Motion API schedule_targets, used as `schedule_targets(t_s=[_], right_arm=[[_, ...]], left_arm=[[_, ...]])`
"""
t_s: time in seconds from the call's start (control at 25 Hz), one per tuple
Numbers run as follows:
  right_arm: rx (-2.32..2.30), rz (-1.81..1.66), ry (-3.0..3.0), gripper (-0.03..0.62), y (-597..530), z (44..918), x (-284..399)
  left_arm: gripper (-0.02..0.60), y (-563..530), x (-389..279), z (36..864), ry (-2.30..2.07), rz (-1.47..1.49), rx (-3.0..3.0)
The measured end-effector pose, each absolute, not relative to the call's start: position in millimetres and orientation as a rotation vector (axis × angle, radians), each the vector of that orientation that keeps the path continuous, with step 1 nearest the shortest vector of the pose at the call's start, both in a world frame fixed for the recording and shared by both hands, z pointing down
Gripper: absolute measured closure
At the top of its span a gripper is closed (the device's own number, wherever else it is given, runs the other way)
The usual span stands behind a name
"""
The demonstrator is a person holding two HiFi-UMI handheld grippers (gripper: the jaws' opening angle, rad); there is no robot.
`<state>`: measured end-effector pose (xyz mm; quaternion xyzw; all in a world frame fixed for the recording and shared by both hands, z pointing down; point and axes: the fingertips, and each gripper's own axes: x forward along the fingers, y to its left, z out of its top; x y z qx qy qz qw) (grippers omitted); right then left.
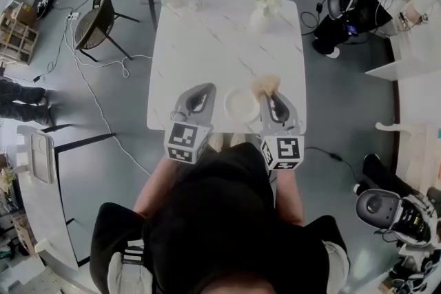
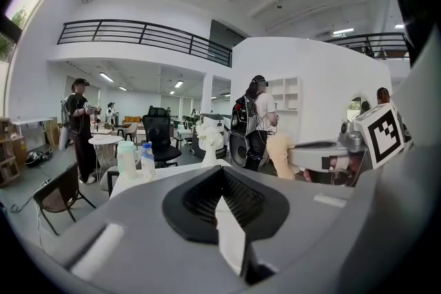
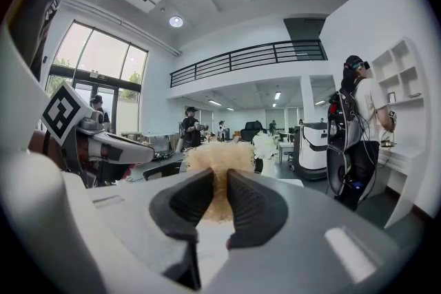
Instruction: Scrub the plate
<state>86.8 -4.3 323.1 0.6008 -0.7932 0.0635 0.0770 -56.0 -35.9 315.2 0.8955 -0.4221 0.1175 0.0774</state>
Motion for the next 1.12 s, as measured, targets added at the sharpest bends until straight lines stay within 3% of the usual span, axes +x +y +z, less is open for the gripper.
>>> schedule_targets(t_s=[1.12], right_arm=[[1.783,0.181,-2.385,0.533,0.7,326.0,76.8]], left_arm=[[0.574,-30.5,-56.3,319.0,-1.258,0.365,2.683]])
